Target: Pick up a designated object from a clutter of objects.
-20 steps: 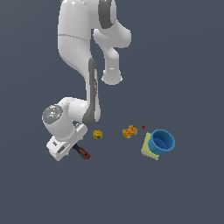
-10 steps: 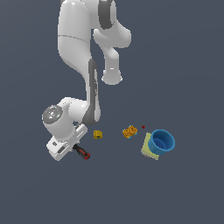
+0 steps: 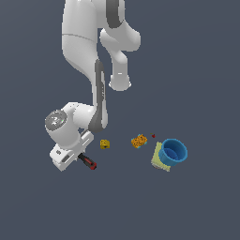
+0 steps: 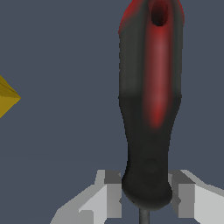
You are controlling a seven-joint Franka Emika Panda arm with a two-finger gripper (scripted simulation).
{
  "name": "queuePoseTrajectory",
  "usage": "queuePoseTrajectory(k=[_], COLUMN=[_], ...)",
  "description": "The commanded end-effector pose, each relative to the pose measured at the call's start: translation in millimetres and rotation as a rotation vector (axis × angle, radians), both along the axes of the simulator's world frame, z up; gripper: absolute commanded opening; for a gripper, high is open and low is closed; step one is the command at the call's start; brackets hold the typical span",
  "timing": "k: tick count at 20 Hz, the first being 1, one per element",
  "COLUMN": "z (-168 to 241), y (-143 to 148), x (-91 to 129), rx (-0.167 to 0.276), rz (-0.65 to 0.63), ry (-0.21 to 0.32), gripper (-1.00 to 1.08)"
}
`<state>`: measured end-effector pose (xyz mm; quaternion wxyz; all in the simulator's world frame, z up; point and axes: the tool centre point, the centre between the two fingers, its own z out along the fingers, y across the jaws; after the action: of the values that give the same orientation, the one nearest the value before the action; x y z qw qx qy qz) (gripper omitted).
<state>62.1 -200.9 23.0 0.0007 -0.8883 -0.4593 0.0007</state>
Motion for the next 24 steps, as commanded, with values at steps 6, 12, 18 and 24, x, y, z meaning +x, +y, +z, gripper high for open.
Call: queuePoseTrajectory(k=[6,12,18,24], z=[32,74,125,177], y=[4,10,18,25], x=[-13,-32,-54,-76], rx=[-0.001,-0.001,-0.001,-0.001], rz=[0.000,0.000,0.000,0.000], ry=[-0.002,-0.002,-0.001,-0.001], gripper=[-1.00,-1.00,-1.00,-1.00])
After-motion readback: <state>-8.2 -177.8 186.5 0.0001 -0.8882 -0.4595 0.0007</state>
